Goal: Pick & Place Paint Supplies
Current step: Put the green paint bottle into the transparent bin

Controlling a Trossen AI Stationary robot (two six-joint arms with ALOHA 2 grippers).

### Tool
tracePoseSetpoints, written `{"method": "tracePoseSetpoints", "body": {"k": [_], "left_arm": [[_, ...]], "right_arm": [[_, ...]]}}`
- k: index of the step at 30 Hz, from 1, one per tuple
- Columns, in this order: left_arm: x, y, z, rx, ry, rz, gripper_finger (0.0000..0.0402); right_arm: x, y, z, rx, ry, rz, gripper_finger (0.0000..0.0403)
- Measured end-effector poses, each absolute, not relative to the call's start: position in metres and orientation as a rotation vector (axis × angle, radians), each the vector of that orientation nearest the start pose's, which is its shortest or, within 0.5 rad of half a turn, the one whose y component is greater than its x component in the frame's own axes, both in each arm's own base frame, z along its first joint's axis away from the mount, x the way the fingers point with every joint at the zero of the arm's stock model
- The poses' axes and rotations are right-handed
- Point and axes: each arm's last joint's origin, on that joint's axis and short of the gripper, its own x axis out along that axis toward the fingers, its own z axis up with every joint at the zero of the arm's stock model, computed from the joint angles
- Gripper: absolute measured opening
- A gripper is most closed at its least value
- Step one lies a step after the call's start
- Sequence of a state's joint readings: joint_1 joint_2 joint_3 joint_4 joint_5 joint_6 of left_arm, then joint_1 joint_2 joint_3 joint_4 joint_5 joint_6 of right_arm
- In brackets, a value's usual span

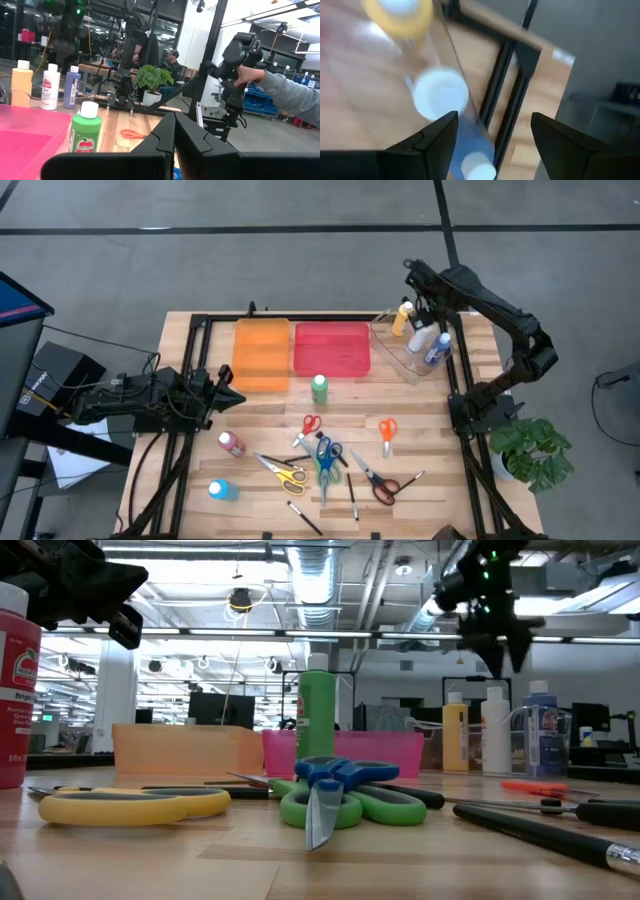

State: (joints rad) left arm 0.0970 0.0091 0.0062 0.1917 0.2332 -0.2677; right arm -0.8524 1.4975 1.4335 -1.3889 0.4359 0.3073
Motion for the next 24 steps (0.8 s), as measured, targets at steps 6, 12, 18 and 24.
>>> {"method": "tracePoseSetpoints", "body": {"k": [6, 12, 18, 24], "left_arm": [[0.096, 0.003, 0.183, -0.236, -0.167, -0.16, 0.0001], [0.096, 0.003, 0.183, -0.235, -0.167, -0.16, 0.0001], [0.096, 0.003, 0.183, -0.235, -0.167, -0.16, 0.0001], [0.096, 0.003, 0.183, -0.235, -0.167, -0.16, 0.0001]], "right_arm": [[0.198, -0.191, 0.366, 0.382, 1.057, -1.178, 0.0249], [0.243, -0.134, 0.403, 0.118, 0.687, -0.644, 0.0249], [0.268, -0.069, 0.391, -0.047, 0.463, -0.335, 0.0249], [0.291, -0.039, 0.316, -0.09, 0.384, -0.23, 0.0249]]}}
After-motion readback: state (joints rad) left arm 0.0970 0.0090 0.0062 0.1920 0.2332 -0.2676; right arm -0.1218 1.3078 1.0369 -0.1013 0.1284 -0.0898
